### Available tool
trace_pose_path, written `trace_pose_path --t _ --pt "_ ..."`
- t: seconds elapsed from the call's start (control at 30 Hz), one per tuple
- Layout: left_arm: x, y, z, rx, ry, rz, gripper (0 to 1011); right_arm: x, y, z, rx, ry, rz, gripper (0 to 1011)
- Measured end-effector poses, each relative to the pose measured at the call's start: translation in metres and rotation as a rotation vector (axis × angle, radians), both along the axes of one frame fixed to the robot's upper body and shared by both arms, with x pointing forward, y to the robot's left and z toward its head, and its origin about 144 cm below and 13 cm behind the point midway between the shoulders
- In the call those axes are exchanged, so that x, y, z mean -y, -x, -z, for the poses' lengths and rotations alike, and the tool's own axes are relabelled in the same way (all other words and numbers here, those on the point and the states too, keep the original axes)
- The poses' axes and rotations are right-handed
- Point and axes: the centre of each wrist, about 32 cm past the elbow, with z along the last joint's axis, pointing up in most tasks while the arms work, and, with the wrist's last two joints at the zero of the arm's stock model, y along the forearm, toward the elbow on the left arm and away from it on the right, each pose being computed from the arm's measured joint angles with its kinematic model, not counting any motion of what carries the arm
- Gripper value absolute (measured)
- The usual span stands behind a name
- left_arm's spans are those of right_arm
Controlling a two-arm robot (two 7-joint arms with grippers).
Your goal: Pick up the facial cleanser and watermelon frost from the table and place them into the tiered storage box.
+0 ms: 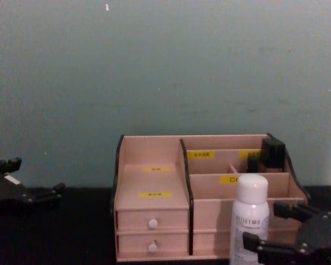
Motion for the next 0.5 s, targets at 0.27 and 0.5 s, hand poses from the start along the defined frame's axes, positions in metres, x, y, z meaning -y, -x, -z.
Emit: trace_pose_path --t 0.27,0.5 --pt "0.0000 0.0000 0.0000 0.000 0.000 0.000 1001 -0.0038 -0.0046 0.0015 -0.012 -0.021 -0.003 1002" --pt "0.0000 0.0000 0.0000 0.000 0.000 0.000 1001 -0.0065 -0.0080 0.0022 -0.021 -0.033 -0.009 1002"
